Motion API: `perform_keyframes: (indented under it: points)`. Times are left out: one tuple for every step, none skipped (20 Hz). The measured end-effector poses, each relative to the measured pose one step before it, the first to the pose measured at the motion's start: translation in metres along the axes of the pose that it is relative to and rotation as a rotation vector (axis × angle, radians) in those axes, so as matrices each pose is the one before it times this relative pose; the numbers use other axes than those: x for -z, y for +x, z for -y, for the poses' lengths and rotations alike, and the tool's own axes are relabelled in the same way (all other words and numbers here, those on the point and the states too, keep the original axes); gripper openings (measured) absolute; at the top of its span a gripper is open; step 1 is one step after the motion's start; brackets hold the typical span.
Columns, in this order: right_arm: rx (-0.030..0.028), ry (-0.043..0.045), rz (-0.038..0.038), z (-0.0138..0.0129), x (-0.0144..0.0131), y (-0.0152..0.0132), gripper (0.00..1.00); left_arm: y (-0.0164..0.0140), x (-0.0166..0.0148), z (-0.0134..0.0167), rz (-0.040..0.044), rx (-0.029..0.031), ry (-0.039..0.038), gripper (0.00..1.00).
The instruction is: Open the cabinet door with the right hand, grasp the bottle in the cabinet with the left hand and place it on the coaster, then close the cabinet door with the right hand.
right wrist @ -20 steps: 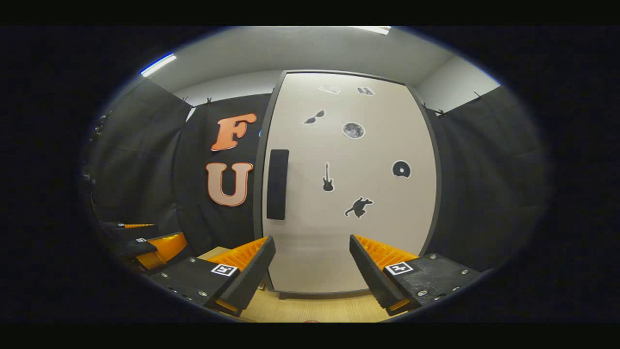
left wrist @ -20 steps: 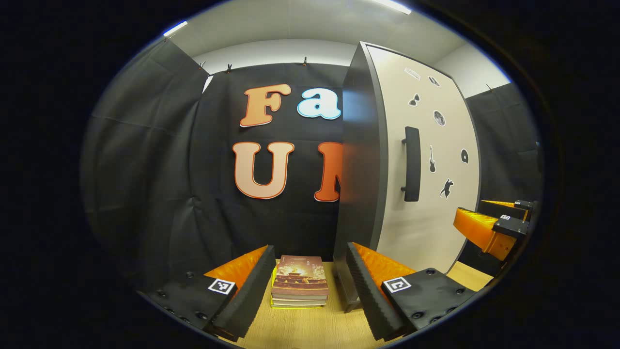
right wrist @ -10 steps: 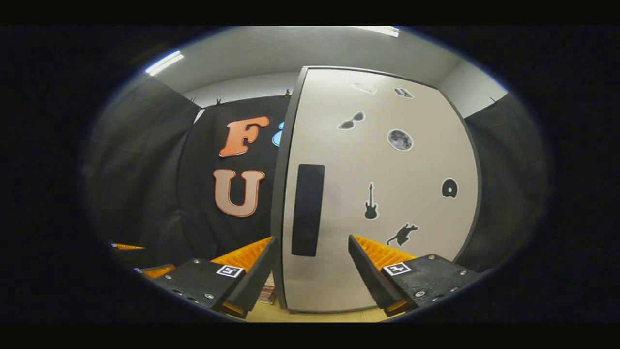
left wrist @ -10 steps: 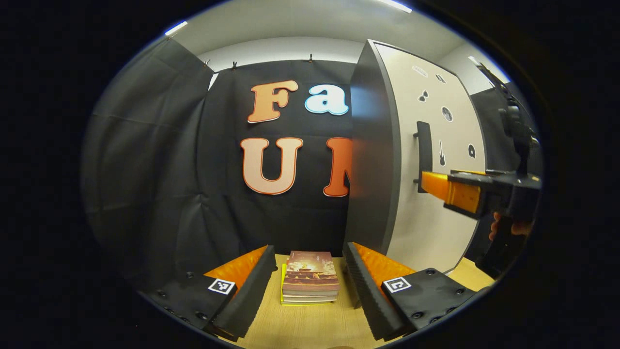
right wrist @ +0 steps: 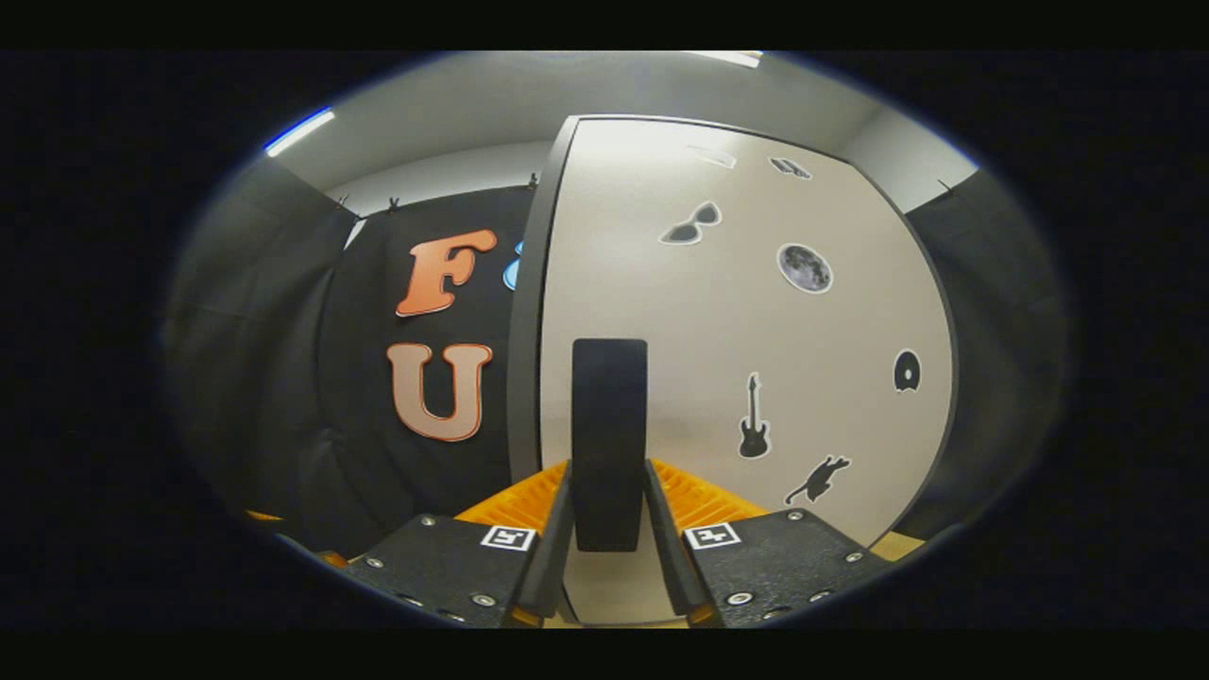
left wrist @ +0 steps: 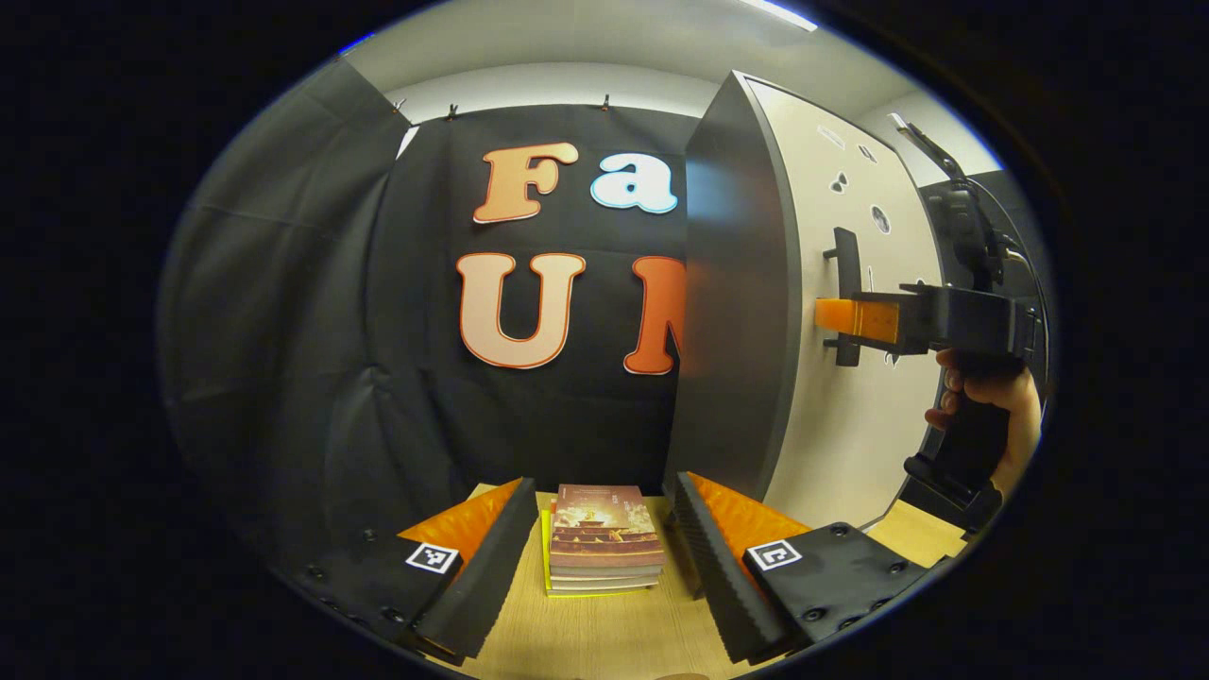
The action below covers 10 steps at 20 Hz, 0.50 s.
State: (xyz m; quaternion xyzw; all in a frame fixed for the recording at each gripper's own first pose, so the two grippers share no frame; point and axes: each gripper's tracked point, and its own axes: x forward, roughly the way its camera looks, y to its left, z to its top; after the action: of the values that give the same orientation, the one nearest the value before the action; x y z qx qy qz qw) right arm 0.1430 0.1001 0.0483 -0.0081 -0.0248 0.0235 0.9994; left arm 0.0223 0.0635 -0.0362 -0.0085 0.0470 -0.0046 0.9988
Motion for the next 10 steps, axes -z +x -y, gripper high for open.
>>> perform_keyframes:
  points:
    - [0.00793,0.01136,0.00048,0.00093,-0.00063,0.00023,0.31,0.00220,-0.00076,0.00050,0.00190,0.01236,0.00353,0.96]
    - [0.01252,0.01010,-0.00338,0.00073,0.00012,-0.00115,0.33,0.00230,0.00039,0.00095,-0.00040,0.01204,0.00362,0.96]
    - [0.01218,0.00604,-0.00359,0.00020,-0.00001,-0.00122,0.27,0.00095,0.00055,0.00004,-0.00248,0.00445,0.00381,0.96]
    - [0.00766,-0.00100,0.00131,0.00032,-0.00009,-0.00223,0.24,0.00170,-0.00080,-0.00023,0.00132,0.00170,0.00253,0.97]
    - [0.00205,-0.00326,0.00726,0.00034,-0.00171,-0.00112,0.21,-0.00027,-0.00174,0.00002,0.00623,-0.00046,0.00070,0.95]
    - [0.00026,0.00355,0.00257,0.00086,-0.00083,-0.00240,0.17,-0.00004,-0.00139,0.00106,0.00225,0.00000,0.00054,0.95]
    - [-0.00077,0.00452,0.00347,0.00049,-0.00008,-0.00164,0.17,0.00013,-0.00027,0.00208,-0.00219,0.00123,-0.00011,0.97]
    - [-0.00255,-0.00367,-0.00167,0.00194,0.00023,-0.00357,0.14,-0.00239,0.00020,0.00410,-0.00384,0.00068,-0.00204,0.95]
    - [-0.00487,0.00281,0.00566,0.00108,-0.00142,-0.00546,0.16,-0.00608,0.00042,0.00515,-0.00419,-0.00127,-0.00601,0.95]
    - [-0.00466,-0.00451,0.00123,0.00180,0.00002,-0.00517,0.18,-0.01480,0.00194,0.00793,-0.00141,-0.00135,-0.00885,0.97]
